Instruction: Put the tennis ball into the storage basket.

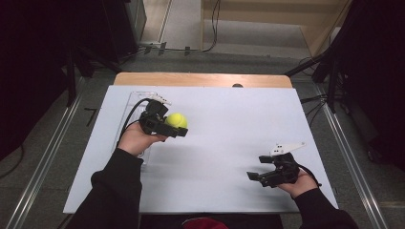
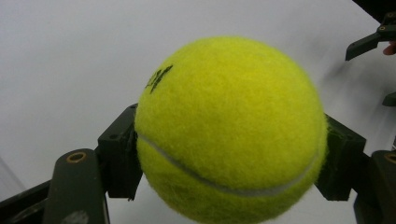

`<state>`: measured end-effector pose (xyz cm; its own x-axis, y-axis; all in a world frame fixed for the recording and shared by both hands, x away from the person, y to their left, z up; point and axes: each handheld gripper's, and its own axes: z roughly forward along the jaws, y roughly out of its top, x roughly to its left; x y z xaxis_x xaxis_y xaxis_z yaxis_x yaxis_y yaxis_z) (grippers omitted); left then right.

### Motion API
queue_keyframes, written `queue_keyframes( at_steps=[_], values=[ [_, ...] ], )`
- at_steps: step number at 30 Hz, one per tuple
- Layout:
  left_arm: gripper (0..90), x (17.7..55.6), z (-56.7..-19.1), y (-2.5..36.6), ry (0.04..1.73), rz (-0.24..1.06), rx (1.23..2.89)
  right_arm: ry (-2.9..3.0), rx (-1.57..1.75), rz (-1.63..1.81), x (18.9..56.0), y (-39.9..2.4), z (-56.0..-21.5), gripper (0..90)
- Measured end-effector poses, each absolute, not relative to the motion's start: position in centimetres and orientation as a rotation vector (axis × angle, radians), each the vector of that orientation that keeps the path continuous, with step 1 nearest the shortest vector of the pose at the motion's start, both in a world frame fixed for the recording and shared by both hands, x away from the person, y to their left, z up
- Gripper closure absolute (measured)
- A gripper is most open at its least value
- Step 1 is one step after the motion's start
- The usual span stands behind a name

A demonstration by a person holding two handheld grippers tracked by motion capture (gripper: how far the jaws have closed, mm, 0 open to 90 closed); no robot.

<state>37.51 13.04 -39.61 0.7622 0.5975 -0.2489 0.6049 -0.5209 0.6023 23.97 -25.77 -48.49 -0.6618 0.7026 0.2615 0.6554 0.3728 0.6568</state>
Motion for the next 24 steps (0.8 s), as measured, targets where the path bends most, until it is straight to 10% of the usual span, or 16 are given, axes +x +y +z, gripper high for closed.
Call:
queue_keyframes(
  at_steps=[24],
  values=[
    [26.5, 38.3, -38.9, 15.7, 0.984, 0.033, 2.221, 2.552, 1.265, 1.176, 24.0, -25.8, -48.5, 13.2]
  ],
)
